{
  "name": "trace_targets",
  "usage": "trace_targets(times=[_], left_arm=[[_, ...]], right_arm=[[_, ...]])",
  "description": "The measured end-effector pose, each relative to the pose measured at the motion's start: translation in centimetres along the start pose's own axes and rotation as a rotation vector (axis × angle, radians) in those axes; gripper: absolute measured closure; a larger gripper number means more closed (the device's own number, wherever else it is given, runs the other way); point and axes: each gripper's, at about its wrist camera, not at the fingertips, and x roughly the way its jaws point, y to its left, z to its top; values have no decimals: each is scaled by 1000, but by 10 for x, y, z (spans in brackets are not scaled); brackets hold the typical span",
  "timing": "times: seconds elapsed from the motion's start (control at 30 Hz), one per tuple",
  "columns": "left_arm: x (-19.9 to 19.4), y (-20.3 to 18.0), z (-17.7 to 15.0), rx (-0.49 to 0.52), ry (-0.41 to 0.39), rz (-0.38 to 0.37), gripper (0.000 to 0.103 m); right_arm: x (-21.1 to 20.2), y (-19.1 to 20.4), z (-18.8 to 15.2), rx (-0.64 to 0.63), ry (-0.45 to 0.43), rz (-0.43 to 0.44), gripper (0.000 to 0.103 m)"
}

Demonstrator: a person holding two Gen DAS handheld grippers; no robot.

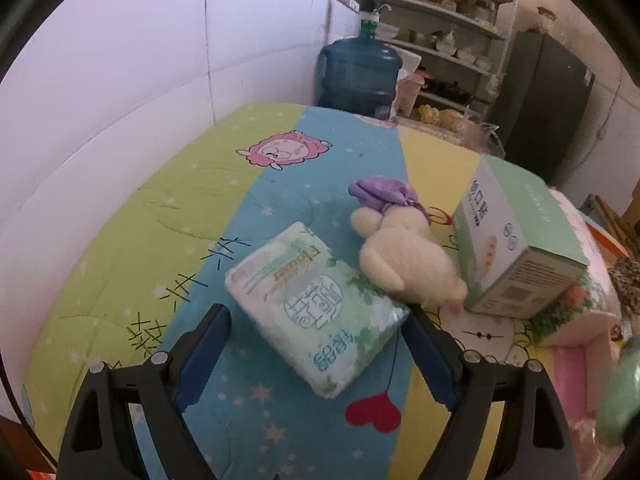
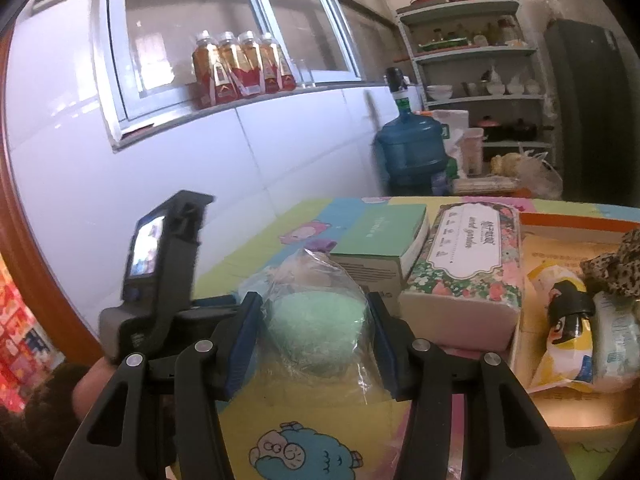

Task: Organize soft objects
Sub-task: 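Grasp the white diaper pack with the left gripper while the right holds the bath ball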

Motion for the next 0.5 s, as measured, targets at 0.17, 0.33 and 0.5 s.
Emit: trace_targets(times=[0.17, 0.33, 0.5], left_arm=[[3, 2, 3, -23, 6, -18, 23], [-4, 14, -1, -58, -18, -75, 32], [-17, 19, -9, -44, -52, -103, 35]], right_arm=[[-3, -6, -1, 17, 1, 32, 49], [-3, -8, -3, 30, 8, 45, 49], [-4, -5, -3, 17, 7, 36, 49]])
